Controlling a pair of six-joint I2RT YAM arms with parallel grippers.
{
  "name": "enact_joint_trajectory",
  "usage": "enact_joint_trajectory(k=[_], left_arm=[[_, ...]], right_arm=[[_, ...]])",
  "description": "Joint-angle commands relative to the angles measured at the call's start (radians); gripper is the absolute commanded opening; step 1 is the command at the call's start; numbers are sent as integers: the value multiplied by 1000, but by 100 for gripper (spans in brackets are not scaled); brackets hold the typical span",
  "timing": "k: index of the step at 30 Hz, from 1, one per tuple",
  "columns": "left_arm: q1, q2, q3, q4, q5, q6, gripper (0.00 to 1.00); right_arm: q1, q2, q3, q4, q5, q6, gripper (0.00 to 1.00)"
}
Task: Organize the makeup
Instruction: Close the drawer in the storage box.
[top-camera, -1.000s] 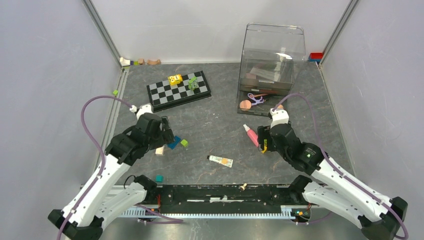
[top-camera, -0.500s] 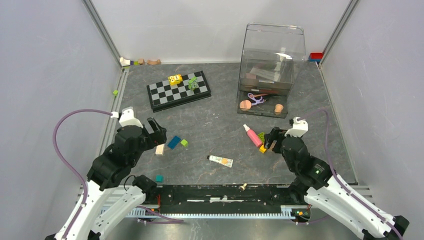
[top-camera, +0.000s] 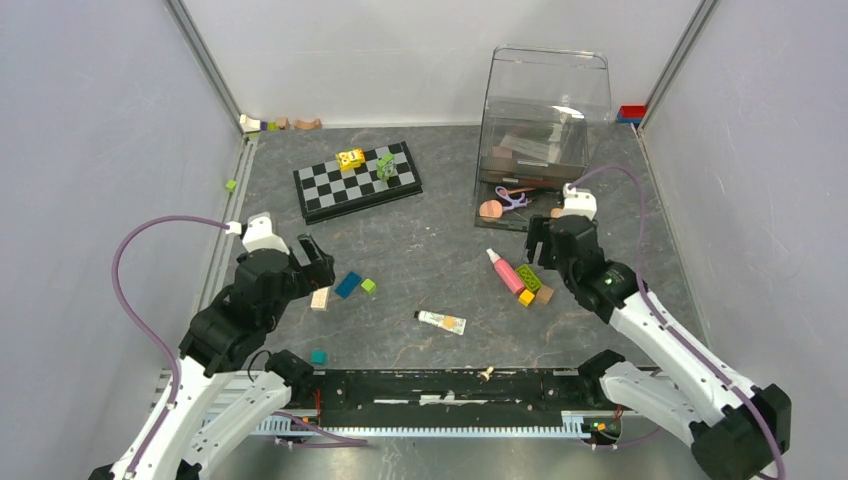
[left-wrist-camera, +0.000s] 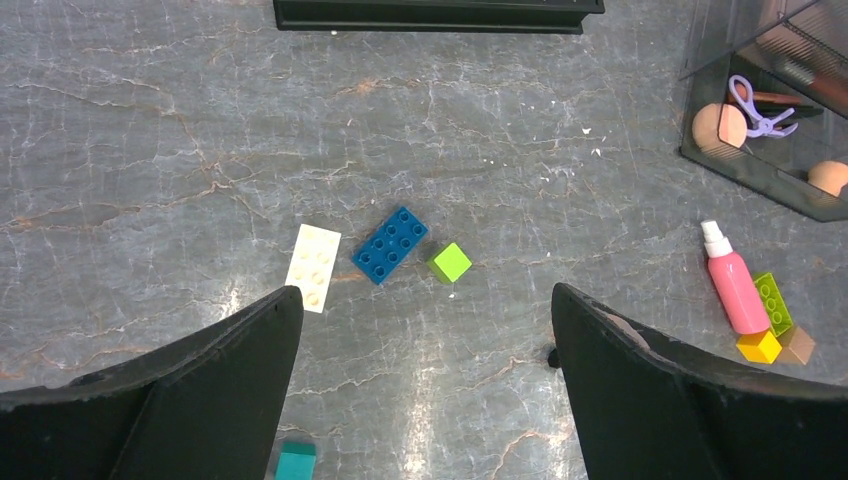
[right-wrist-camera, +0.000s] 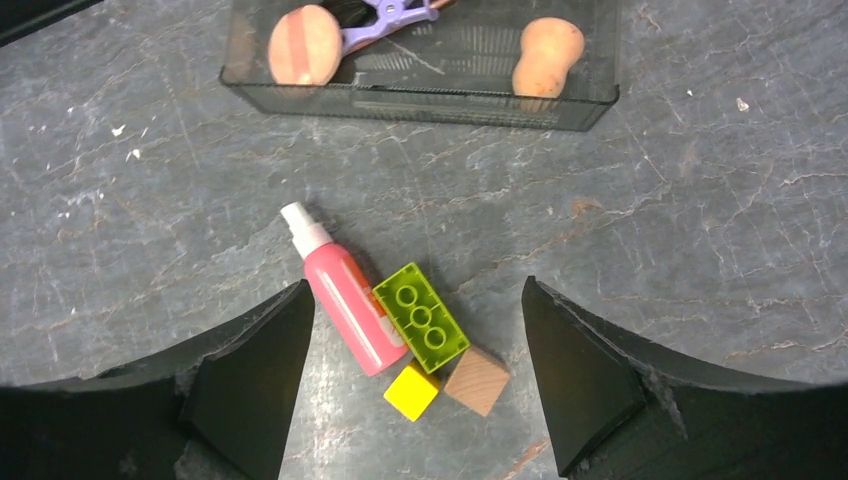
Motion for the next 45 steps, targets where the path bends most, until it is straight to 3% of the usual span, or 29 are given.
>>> enact_joint_trajectory(k=[1, 7, 10, 12, 17, 22, 28, 33, 39, 45], left_arm=[[6, -14, -4, 48, -21, 35, 100], [6, -11, -4, 48, -16, 35, 100], [6, -18, -10, 56, -20, 32, 100], [6, -14, -10, 58, -20, 33, 100], [6, 6, -9, 59, -7, 35, 100], [6, -3, -10, 61, -7, 37, 100], [5, -7, -12, 60, -9, 35, 100], [6, 3, -10, 61, -4, 36, 100], [6, -8, -11, 60, -10, 36, 100], [6, -9, -11, 61, -10, 35, 100]], right_arm=[[-185, 17, -9, 72, -295, -62, 83], [-505, -40, -136, 136, -545, -13, 83], [-650, -74, -254, 209, -592, 90, 83], [-684, -96, -359, 327, -601, 178, 83], [-685, -94, -555, 678, -606, 325, 77], [-685, 2, -572, 852, -632, 307, 70], [-643, 136, -582, 1029, -689, 340, 52], [-517, 214, -566, 1110, -591, 353, 39], [-420, 379, -537, 1226, -491, 403, 33], [-387, 558, -474, 1346, -477, 418, 19]])
